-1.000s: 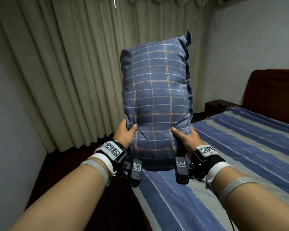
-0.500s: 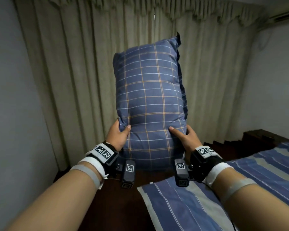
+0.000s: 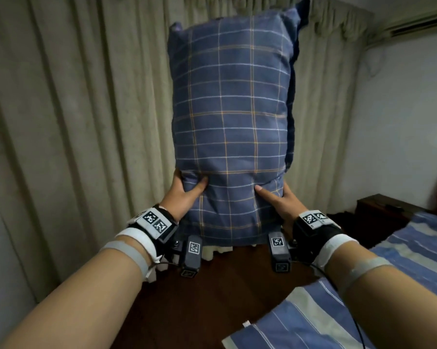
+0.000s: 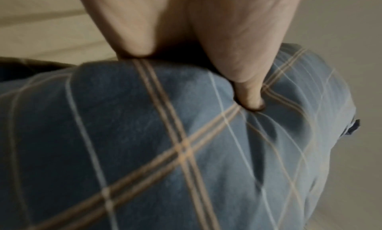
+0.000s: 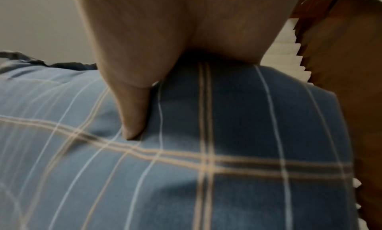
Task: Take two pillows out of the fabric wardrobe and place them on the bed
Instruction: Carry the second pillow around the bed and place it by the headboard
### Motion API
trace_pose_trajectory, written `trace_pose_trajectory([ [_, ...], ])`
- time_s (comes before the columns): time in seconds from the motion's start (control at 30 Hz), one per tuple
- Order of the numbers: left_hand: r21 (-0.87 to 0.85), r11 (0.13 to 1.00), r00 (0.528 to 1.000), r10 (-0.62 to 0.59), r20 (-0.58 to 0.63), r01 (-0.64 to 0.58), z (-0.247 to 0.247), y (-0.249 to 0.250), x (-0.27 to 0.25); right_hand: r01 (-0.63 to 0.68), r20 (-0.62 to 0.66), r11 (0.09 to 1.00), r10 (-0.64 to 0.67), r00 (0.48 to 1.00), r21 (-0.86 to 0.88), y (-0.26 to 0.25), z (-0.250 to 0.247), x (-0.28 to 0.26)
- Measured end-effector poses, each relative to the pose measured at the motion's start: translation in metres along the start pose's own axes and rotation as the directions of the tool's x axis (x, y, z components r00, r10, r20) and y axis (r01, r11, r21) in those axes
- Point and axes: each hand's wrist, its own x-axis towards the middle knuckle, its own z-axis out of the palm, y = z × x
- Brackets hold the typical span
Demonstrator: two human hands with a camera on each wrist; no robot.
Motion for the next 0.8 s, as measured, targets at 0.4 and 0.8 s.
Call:
trace_pose_trajectory([
  [0.4,0.011,0.971,0.971,-0.239,-0.002,0.239,-0.146,-0.113,0.216,-0.092,-0.015,0.966,0.099,0.995,0.243,0.118,0.181,0.259],
  [0.8,-0.151,0.946,0.932,-0.238,0.272,0.286,-0.075,-0.256,0.442,-0.038,-0.308,0.994,0.067,0.949,0.101,0.146,0.155,0.43],
])
